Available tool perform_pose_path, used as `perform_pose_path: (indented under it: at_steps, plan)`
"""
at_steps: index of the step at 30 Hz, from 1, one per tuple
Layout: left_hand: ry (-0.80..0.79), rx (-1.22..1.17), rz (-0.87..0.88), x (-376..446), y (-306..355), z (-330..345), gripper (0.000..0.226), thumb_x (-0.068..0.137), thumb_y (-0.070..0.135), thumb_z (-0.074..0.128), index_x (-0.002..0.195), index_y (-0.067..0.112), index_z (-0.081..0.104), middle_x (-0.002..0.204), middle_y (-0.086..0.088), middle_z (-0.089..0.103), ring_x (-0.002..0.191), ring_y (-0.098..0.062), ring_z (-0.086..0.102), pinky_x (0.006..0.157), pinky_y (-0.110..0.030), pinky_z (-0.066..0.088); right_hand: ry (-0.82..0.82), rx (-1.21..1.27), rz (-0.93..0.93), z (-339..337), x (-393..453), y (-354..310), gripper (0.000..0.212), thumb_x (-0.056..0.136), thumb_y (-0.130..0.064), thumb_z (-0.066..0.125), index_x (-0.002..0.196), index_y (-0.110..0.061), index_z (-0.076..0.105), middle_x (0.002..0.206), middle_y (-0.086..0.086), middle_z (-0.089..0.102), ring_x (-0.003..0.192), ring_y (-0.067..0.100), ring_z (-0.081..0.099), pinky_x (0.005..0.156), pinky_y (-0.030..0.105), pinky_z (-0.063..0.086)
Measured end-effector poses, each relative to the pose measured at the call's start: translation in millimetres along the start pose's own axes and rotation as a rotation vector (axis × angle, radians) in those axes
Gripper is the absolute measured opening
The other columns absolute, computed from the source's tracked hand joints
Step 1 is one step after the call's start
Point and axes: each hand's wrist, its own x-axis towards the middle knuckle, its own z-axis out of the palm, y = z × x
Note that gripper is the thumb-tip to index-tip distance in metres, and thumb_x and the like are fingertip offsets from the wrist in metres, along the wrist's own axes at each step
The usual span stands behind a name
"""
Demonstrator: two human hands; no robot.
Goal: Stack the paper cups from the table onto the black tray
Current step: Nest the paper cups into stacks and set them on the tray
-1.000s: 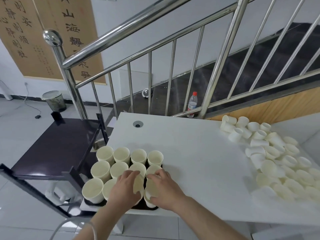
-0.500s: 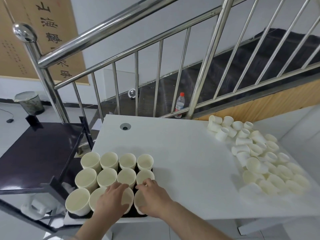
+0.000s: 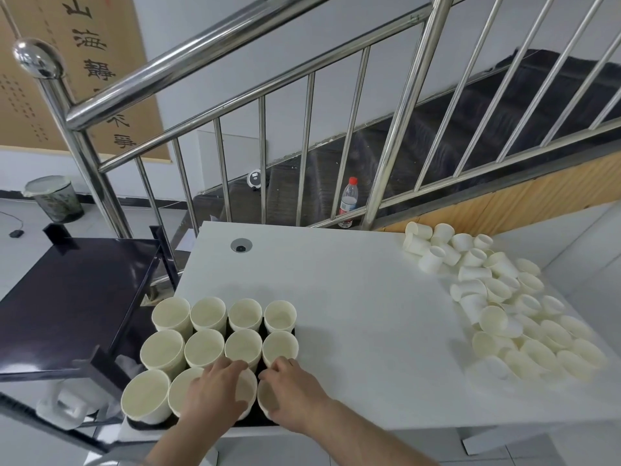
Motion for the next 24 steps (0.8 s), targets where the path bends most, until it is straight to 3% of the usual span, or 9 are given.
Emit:
perform_pose_path:
  at_steps: [12, 24]
  plan:
    - [0.074, 0.003, 0.005, 9, 42, -10, 0.054, 0.087, 0.038, 0.058, 0.138, 0.033, 0.041, 0.134, 0.01, 0.043, 0.121, -0.015, 0.044, 0.089, -0.026, 0.042, 0.111, 0.062, -0.013, -31, -18, 36, 0.059, 0.085, -0.018, 0.065, 0.14, -0.017, 0.043, 0.135, 0.004, 0.04, 0.129, 0.023, 0.035, 0.098, 0.039, 0.045]
    - [0.126, -0.079, 0.165, 28, 200, 10, 0.047, 0.091, 0.035, 0.055, 0.136, 0.03, 0.043, 0.137, 0.011, 0.04, 0.123, -0.012, 0.045, 0.093, -0.026, 0.044, 0.251, 0.061, 0.089, -71, -114, 161, 0.059, 0.09, -0.028, 0.063, 0.143, -0.019, 0.041, 0.138, 0.002, 0.038, 0.129, 0.02, 0.037, 0.101, 0.036, 0.044]
